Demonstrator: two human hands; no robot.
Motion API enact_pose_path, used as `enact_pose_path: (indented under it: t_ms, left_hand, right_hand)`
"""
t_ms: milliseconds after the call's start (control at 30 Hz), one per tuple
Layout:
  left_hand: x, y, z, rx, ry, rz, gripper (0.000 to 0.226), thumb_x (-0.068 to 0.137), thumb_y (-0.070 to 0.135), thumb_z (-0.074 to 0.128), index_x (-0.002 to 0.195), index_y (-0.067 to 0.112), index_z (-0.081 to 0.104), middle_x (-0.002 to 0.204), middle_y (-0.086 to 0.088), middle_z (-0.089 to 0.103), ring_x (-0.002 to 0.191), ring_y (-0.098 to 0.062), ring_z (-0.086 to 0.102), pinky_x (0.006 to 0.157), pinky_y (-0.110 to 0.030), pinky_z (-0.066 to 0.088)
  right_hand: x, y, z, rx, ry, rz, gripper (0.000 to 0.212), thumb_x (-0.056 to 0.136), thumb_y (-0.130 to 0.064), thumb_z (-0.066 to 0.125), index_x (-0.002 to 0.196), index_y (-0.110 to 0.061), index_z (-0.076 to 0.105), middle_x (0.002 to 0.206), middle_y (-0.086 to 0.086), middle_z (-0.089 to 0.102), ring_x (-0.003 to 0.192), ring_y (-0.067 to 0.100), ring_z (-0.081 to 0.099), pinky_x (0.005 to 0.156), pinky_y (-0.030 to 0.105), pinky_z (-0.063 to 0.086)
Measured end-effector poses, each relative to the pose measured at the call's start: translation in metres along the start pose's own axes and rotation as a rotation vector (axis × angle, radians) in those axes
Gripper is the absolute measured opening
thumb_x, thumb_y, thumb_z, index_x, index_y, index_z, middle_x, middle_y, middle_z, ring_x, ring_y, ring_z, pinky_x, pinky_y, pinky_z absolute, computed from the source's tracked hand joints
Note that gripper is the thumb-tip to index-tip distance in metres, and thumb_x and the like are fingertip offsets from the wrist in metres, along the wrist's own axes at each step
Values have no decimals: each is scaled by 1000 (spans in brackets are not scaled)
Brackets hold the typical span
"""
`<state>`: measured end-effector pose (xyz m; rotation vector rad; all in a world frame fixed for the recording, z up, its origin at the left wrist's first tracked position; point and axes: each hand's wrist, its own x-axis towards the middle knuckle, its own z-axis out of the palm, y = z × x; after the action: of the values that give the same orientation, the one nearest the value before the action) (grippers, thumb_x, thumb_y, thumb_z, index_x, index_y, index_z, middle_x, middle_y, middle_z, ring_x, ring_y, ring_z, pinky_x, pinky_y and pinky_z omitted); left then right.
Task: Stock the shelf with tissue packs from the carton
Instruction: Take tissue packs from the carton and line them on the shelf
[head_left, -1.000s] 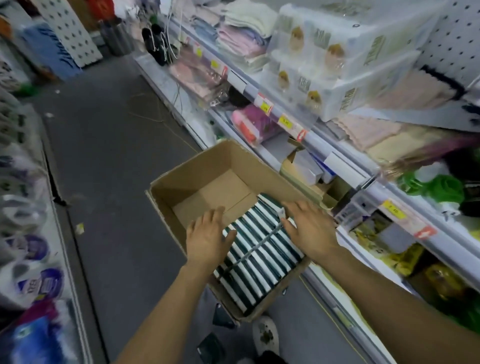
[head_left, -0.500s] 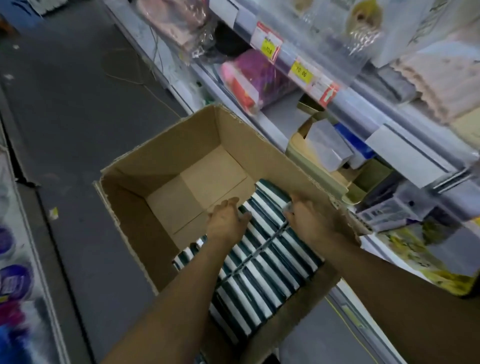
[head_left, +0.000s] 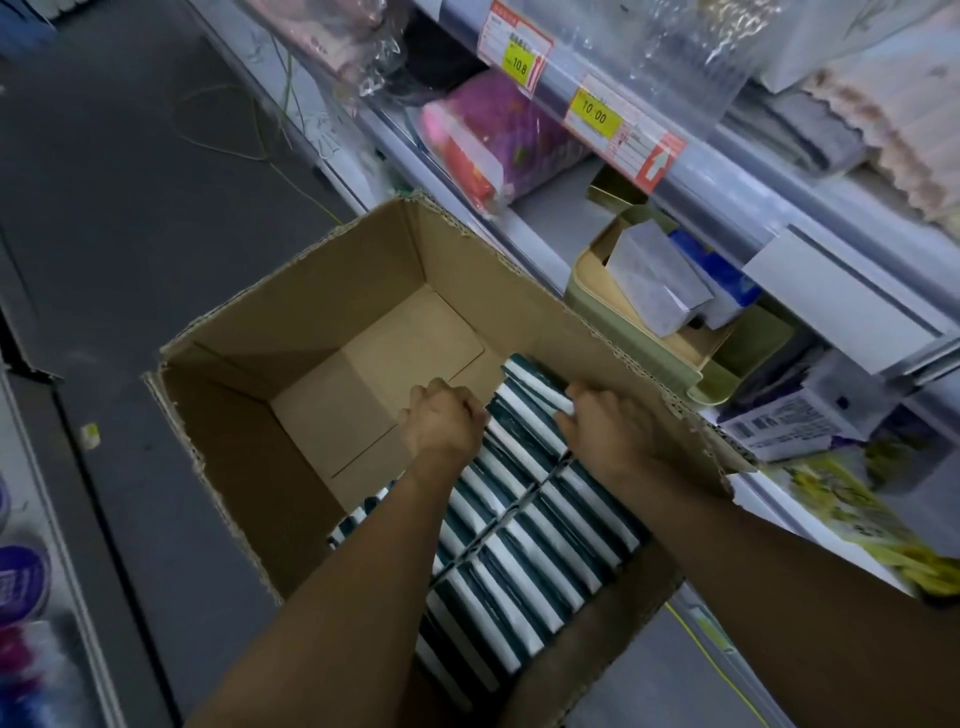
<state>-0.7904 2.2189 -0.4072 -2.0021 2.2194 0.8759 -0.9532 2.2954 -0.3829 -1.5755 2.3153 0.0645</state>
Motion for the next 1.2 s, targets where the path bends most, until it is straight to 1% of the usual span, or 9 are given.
enact_pose_path:
  t_ms: [133,300,367,467,600,800,1033,1133,1200]
  left_hand:
    - [-15,-1,-16,-175,18,47,18,99,23,54,81,22,59,83,0,60,74,-19,58,66,-32,52]
    - [-53,3,-42,-876,-78,-87,10,103,8,47,103,-1,49,99,8,50,58,-16,57,51,-31,52]
    - [-71,2,-52,-988,-92,-23,12,104,13,48,97,3,46,113,7,53,62,-25,64,57,-30,60]
    - [-90,-1,-66,-1109,-44,-2,14,103,12,49,91,8,44,102,-22,51,80,-32,64,71,-30,61]
    - [-121,4,-91,-1247,3,-21,15,102,9,51,88,10,46,100,-19,52,88,-29,66,75,-29,60]
    - [-173,16,-136,-1424,-98,-23,18,101,5,50,85,11,47,120,-32,62,108,-43,66,99,-55,51]
    - [-231,40,-181,-1708,-148,-24,18,99,15,53,81,15,52,121,-24,63,107,-39,67,82,-45,60]
    - [-251,57,-193,-1698,-126,-98,33,91,47,65,100,16,56,116,-12,70,107,-33,69,88,-50,57]
    - [-265,69,-197,-1581,-29,-105,32,89,35,72,98,13,50,104,-11,70,96,-29,70,86,-50,57]
  right_hand:
    - [-15,3,-11,137,101,17,30,101,-37,45,124,-18,52,100,8,71,88,27,67,63,31,46]
    - [-51,2,-31,274,276,-37,31,100,-33,50,129,-22,53,96,8,71,84,30,65,60,33,41]
    - [-64,1,-39,359,321,-30,30,100,-29,51,129,-22,54,91,10,71,78,32,65,58,32,38]
    - [-84,0,-47,586,349,-46,28,100,-29,50,128,-31,52,88,10,70,71,34,66,59,43,52]
    - [-118,-5,-68,861,359,-31,26,94,-42,45,120,-45,49,98,0,67,87,24,69,73,50,56]
    - [-169,-38,-126,1429,437,101,11,91,-33,67,96,-26,61,97,12,71,81,24,73,80,52,59]
    - [-215,-58,-176,1571,598,248,20,74,-31,79,74,-27,60,92,26,67,78,41,70,62,61,57]
    - [-237,-55,-189,1570,604,216,20,82,-14,77,73,-21,60,82,20,69,74,33,70,70,57,58]
    - [-256,-51,-195,1542,629,158,19,84,-8,74,74,-17,60,75,20,65,70,24,65,75,50,58]
